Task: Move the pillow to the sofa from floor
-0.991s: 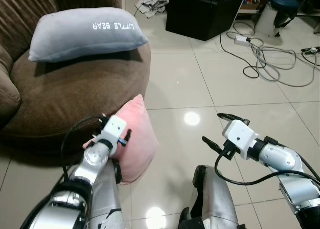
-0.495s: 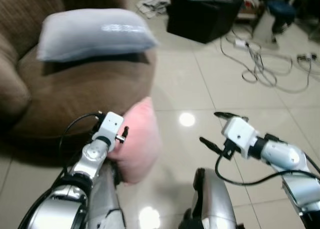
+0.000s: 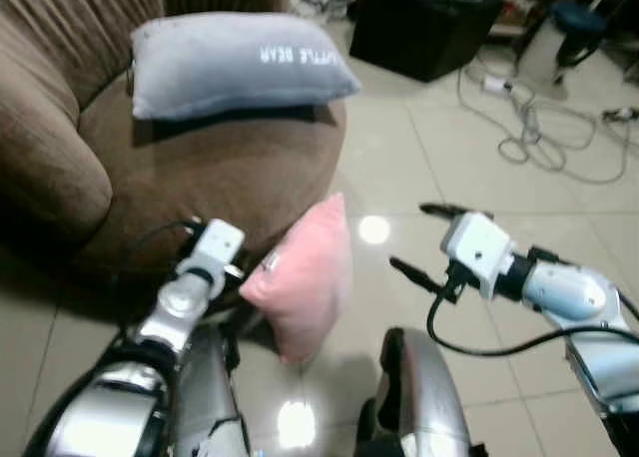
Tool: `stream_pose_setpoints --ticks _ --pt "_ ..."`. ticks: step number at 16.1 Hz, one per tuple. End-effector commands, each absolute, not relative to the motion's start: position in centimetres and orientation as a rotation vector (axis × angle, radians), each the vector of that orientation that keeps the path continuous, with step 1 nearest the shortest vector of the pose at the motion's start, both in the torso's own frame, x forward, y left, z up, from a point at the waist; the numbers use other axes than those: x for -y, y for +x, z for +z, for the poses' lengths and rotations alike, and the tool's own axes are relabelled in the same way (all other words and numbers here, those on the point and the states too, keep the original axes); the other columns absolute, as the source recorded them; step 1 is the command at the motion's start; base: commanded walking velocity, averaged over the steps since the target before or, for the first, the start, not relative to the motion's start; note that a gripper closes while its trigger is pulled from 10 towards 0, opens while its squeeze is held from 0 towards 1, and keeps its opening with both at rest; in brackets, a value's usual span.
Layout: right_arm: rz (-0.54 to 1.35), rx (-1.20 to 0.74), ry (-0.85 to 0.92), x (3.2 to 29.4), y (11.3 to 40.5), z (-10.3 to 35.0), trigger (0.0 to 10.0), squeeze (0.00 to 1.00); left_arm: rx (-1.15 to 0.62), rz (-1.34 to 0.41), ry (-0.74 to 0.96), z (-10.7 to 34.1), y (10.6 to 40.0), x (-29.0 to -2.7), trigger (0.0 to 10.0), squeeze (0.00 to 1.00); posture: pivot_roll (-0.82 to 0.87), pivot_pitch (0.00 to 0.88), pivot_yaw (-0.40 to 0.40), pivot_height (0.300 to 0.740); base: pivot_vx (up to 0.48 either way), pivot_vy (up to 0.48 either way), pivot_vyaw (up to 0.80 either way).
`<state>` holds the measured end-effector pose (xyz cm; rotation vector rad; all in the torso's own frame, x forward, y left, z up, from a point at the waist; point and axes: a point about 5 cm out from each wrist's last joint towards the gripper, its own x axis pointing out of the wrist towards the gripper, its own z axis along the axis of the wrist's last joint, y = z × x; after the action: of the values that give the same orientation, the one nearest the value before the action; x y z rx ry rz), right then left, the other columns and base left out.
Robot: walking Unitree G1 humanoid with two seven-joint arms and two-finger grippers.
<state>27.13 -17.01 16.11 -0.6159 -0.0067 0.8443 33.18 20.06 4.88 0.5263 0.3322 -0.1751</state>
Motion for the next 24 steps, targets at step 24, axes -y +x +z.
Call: stream_pose_setpoints --ticks 24 --pt "0.723 0.004 -0.486 14.8 26.2 13.4 10.0 0.03 -0.523 -0.64 0.831 1.8 31.8 -13.8 10.0 0.0 0.06 0.193 -0.026 0.5 0.0 0.0 0.0"
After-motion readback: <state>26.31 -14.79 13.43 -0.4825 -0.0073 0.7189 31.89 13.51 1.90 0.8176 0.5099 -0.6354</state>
